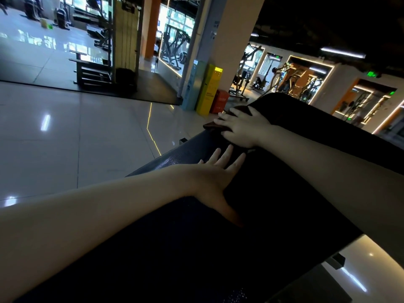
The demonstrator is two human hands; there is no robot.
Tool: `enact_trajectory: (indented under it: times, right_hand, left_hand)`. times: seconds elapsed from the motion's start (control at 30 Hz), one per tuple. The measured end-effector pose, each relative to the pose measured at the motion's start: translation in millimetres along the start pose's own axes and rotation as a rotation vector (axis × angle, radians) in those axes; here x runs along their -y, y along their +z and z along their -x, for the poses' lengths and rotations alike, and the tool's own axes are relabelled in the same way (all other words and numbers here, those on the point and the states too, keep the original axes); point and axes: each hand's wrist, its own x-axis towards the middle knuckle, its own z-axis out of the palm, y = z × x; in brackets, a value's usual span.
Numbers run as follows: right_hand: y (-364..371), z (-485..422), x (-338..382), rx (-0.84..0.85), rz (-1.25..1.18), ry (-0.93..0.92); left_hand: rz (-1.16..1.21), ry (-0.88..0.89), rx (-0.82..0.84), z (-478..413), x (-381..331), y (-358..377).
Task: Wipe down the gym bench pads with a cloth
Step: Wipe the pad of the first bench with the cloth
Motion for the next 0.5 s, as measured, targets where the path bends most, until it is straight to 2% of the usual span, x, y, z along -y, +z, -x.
enact_trajectory:
  times: [0.13, 0.33, 0.5]
  right_hand:
    - [-2.2, 1.6, -2.7, 0.0, 0.026, -0.003]
    - [-8.7, 6.8, -24.2, 0.005, 0.049, 0.014]
    - [-16.5, 16.2, -68.1, -0.007, 0.039, 0.136]
  left_hand:
    - [0.0, -0.009, -0.011, -1.9, 5.8, -2.9]
    - [0.054, -0.123, -0.037, -12.1, 29.5, -8.6]
    - [0.082, -0.125, -0.066, -16.3, 38.1, -2.6]
